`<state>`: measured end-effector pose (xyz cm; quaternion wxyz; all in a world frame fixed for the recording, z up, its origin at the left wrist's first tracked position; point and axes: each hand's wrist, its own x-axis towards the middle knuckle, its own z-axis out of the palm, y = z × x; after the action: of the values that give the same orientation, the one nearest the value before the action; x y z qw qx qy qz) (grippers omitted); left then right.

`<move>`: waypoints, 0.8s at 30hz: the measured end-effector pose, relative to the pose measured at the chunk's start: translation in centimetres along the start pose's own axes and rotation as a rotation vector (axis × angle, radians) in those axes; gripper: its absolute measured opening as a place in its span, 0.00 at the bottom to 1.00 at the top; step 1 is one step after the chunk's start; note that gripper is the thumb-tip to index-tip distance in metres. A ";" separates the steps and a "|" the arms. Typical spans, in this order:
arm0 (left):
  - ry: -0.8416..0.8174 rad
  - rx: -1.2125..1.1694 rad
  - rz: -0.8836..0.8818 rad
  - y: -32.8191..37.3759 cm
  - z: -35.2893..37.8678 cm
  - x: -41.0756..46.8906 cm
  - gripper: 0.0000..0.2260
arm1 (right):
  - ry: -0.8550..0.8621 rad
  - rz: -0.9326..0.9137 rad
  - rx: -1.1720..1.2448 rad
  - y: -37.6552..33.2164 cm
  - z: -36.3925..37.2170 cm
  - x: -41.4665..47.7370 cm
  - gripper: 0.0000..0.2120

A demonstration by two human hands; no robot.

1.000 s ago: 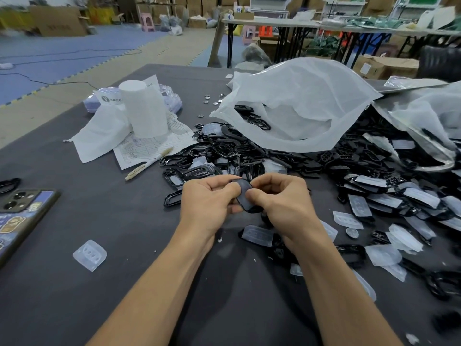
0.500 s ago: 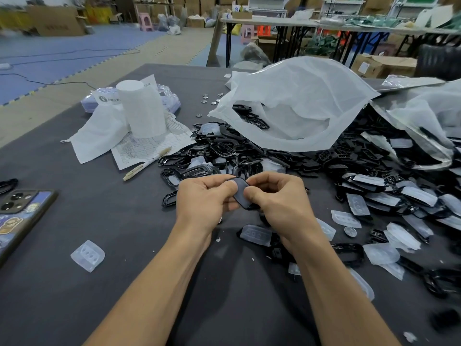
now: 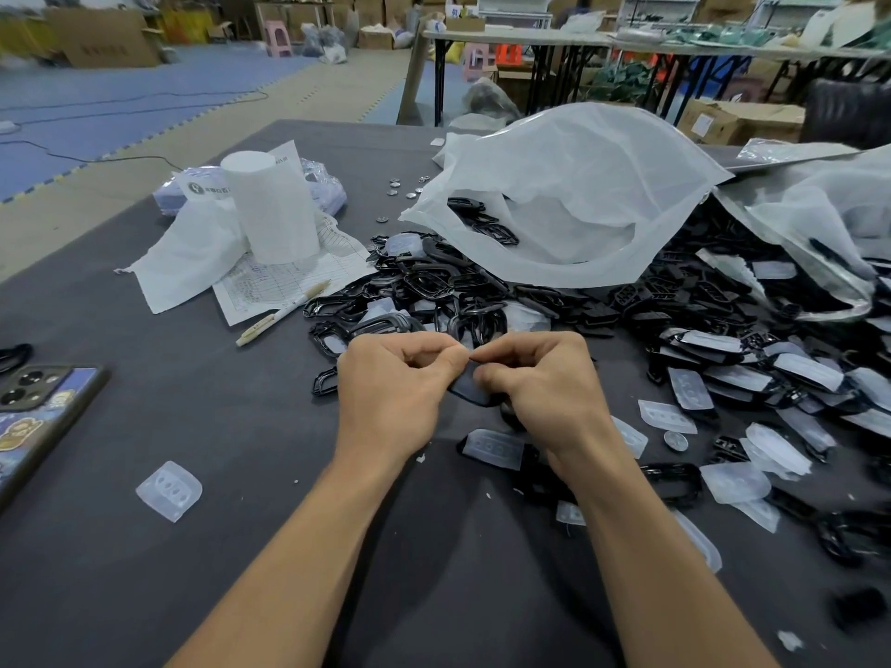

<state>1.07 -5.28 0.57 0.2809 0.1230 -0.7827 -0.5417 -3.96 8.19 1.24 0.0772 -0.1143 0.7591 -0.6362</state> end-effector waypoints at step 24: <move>0.133 -0.245 -0.127 -1.2 0.8 0.6 0.13 | -0.028 0.011 0.156 -0.5 0.5 -0.6 0.16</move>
<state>-0.05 -5.42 -0.56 0.3103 0.1728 -0.6808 -0.6406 -3.18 7.80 1.66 0.1000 -0.1129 0.7068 -0.6912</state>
